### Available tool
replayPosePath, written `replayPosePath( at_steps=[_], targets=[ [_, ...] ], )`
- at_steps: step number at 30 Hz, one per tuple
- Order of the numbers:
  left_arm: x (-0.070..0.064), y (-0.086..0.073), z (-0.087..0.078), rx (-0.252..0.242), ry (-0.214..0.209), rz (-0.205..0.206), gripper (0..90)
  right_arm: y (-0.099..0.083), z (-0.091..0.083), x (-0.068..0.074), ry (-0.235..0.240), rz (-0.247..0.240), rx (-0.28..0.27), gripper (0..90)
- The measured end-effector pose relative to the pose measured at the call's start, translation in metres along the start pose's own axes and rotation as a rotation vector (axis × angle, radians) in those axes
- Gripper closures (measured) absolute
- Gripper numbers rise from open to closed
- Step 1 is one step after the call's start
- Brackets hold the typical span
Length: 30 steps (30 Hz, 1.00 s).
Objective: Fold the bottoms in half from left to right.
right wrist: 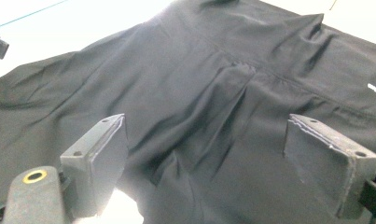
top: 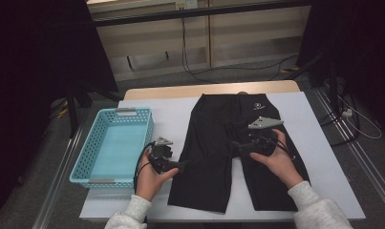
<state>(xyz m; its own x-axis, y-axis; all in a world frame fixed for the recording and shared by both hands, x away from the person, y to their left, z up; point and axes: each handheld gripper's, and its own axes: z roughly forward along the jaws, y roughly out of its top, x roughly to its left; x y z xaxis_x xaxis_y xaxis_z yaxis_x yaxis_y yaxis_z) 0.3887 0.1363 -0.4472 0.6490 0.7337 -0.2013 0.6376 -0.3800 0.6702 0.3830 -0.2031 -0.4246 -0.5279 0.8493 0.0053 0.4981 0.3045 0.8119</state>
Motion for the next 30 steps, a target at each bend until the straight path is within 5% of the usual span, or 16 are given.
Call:
replayPosePath(
  at_steps=[11,14,15,22,30],
  targets=[
    [-0.006,-0.007,0.003,0.014,0.048,0.029,21.1,0.005,0.01,0.005,0.008,-0.019,0.007,13.7],
    [-0.008,-0.006,0.002,0.031,0.049,0.045,27.4,0.005,0.01,0.006,0.002,-0.025,0.007,13.7],
    [-0.009,-0.006,0.002,0.032,0.045,0.041,35.8,0.005,0.01,0.006,0.006,-0.026,0.01,13.7],
    [-0.01,-0.006,0.001,0.034,0.041,-0.014,65.0,0.006,0.01,0.004,0.006,-0.018,0.003,13.9],
    [-0.01,-0.004,-0.002,0.081,0.01,-0.108,88.2,0.006,0.013,0.007,0.013,-0.017,0.005,14.0]
  ],
)
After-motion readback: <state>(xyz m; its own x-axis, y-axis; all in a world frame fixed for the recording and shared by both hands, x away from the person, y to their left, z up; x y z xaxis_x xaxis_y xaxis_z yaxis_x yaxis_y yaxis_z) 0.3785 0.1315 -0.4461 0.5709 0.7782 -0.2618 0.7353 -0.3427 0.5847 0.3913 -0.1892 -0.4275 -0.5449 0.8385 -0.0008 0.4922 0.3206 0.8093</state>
